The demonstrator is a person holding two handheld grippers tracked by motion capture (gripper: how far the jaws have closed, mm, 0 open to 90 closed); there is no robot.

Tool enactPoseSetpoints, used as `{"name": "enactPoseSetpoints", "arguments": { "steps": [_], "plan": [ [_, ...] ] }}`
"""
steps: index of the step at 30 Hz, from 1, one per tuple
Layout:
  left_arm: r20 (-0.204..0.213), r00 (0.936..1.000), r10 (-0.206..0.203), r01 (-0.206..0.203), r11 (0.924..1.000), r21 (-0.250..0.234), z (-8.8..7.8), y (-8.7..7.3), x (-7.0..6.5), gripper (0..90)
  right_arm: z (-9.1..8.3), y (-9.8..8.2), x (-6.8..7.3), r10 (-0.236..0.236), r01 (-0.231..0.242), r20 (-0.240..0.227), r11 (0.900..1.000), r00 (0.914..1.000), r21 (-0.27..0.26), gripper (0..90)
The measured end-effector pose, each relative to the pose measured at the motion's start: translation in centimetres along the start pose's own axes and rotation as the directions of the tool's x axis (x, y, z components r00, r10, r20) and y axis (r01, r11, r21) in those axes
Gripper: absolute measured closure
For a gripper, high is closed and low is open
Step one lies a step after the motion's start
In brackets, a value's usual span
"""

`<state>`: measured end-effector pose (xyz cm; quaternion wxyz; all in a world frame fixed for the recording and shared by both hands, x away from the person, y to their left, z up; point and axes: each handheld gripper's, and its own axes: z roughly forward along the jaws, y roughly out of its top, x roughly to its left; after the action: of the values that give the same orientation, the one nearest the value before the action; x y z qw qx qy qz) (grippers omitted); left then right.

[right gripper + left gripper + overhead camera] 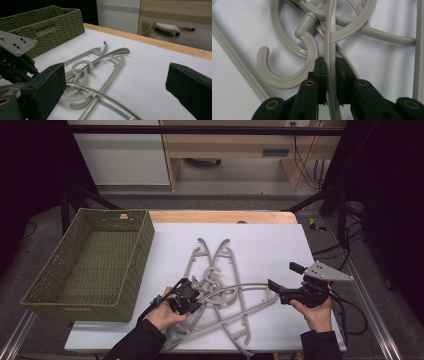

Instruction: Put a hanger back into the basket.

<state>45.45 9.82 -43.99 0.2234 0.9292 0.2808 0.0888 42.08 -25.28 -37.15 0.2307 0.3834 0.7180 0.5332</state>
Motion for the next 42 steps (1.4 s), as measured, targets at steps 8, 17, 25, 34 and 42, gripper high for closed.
{"name": "enactPoseSetpoints", "arguments": {
  "steps": [8,17,25,34,42],
  "plan": [
    [0.022,0.999,-0.039,0.041,0.9943,-0.098,-1.0,-0.5,0.0,81.7,-0.1,0.0,0.0,0.005,-0.005,0.001,1.0,1.0,-0.004,3.1],
    [0.038,0.9976,-0.058,0.064,0.9792,-0.192,-3.5,-0.7,-0.2,81.8,-0.4,0.1,-0.1,0.009,-0.009,0.001,1.0,1.0,-0.012,2.9],
    [0.017,0.9965,-0.081,0.083,0.9537,-0.289,-6.3,-0.9,0.1,81.8,-0.8,0.2,-0.3,0.015,-0.015,-0.002,1.0,0.9999,-0.022,2.9],
    [-0.078,0.9858,-0.149,0.11,0.9236,-0.367,-10.1,-1.2,1.9,81.9,-0.9,0.2,-0.4,0.016,-0.015,0.005,1.0,0.9999,-0.027,2.7],
    [-0.122,0.9754,-0.184,0.117,0.9,-0.42,-14.2,-0.8,4.0,81.8,-1.0,0.2,-0.4,0.016,-0.016,0.005,0.999,0.9999,-0.027,2.7]
  ]
}}
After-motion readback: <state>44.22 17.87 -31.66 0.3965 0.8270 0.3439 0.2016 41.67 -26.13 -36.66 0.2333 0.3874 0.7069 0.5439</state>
